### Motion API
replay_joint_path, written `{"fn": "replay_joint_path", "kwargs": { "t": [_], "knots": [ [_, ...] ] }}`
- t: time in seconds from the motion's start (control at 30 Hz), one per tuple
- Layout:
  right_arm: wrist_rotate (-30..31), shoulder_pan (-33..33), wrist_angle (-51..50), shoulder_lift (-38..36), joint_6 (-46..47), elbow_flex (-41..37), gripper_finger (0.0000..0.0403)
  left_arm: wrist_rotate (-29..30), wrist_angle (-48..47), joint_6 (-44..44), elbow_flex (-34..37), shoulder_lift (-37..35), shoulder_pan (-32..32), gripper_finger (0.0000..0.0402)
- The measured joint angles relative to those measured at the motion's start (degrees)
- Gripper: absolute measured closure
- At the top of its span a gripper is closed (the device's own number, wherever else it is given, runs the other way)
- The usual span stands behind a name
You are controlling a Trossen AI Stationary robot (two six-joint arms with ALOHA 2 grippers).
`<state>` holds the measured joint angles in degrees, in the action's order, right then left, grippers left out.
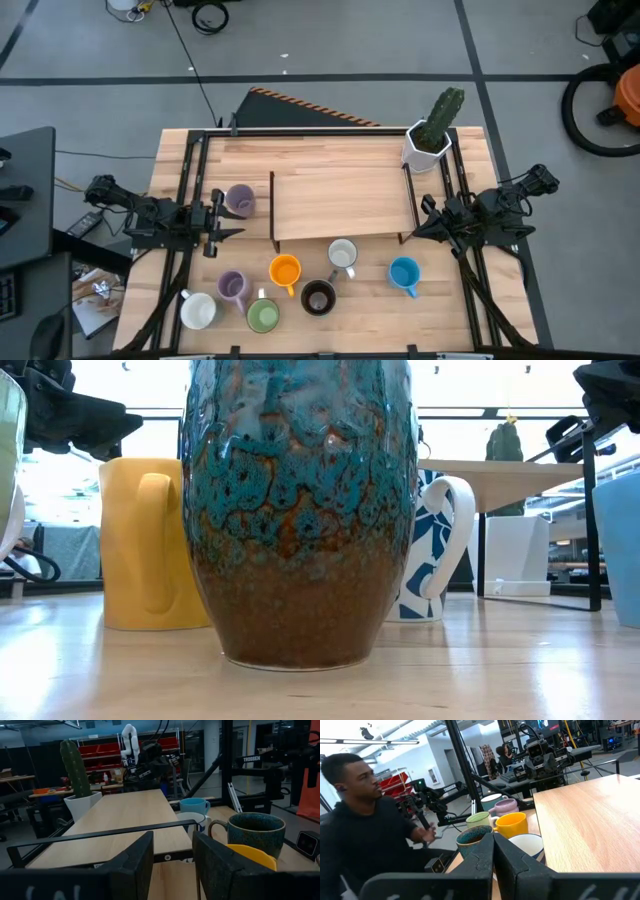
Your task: Place coffee mugs
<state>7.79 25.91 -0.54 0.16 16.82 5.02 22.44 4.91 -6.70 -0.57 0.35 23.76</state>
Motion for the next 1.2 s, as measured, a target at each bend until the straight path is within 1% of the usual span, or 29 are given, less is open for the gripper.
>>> {"fn": "replay_joint_path", "kwargs": {
  "t": [0.2,0.27,0.37,0.4,0.63,0.8,0.97,1.1,1.2],
  "knots": [
    [0.0,0.0,0.0,0.0,0.0,0.0,0.0387,0.0,0.8,0.8,0.0,0.0,0.0,0.0260],
    [0.0,0.0,0.0,0.0,0.0,0.0,0.0387,-0.2,1.5,5.2,0.0,0.0,0.0,0.0260],
    [0.0,0.0,0.0,0.0,0.0,0.0,0.0387,-0.2,1.6,14.7,0.0,0.0,0.0,0.0260],
    [0.0,0.0,0.0,0.0,0.0,0.0,0.0387,-0.2,1.6,16.2,0.0,0.0,0.0,0.0260],
    [0.0,0.0,0.0,0.0,-0.6,0.0,0.0387,-0.2,2.0,18.4,0.0,0.0,0.0,0.0260],
    [2.3,0.0,0.6,0.0,-7.7,0.0,0.0387,-0.2,2.5,18.1,0.0,0.0,0.0,0.0260],
    [6.3,-0.1,6.9,0.0,-14.5,0.0,0.0387,0.3,2.5,18.1,0.0,0.0,0.0,0.0260],
    [7.7,-0.1,14.3,0.0,-14.9,0.0,0.0387,3.6,2.5,18.0,0.0,0.0,0.0,0.0260],
    [7.6,-0.1,18.6,0.0,-14.1,0.0,0.0387,4.0,2.4,18.0,0.0,0.0,0.0,0.0260]
  ]
}}
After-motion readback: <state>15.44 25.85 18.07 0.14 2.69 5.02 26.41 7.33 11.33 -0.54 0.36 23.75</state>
